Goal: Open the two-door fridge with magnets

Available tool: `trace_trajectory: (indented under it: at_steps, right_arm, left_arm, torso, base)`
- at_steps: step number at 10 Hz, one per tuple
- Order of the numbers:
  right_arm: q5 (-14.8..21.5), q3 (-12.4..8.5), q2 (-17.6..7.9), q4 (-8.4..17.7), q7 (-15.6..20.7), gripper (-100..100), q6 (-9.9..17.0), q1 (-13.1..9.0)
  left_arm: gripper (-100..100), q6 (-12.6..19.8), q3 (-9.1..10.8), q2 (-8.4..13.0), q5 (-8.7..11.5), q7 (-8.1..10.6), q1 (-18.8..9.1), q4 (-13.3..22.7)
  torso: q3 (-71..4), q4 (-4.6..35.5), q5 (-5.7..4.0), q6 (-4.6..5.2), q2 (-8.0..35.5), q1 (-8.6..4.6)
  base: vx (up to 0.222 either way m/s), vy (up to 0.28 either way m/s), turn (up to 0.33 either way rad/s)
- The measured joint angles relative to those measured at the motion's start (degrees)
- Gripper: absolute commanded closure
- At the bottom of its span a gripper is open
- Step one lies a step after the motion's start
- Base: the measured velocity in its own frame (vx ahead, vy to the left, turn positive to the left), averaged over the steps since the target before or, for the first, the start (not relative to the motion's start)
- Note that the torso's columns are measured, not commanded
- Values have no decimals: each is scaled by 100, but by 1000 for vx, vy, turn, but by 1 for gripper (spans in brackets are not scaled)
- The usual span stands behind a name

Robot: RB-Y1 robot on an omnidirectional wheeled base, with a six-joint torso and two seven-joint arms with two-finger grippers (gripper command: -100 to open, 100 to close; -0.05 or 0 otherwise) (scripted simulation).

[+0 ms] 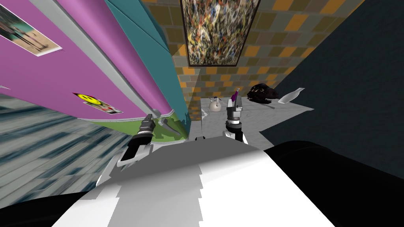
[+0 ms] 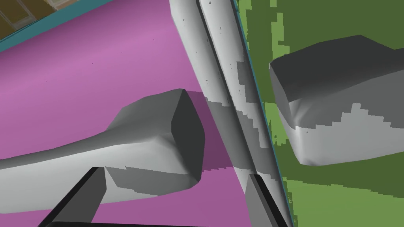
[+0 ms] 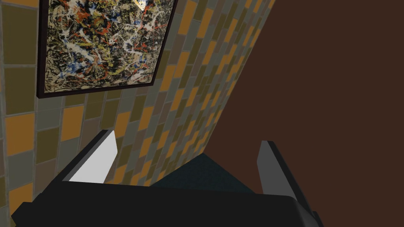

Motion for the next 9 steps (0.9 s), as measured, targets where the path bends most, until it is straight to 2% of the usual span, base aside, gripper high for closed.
trace_trajectory:
  at_steps: [5,9]
  right_arm:
    - [0,0,0,0,0,0,0,0]
    - [0,0,0,0,0,0,0,0]
  left_arm:
    - [-100,1012,251,388,38,88,158,-480]
    - [-100,1583,395,539,39,129,279,-791]
  torso:
    - [1,1,-8,9,1,-19]
    - [8,-8,-1,13,7,-27]
  base:
    - [21,-58,23]
    - [14,-34,12]
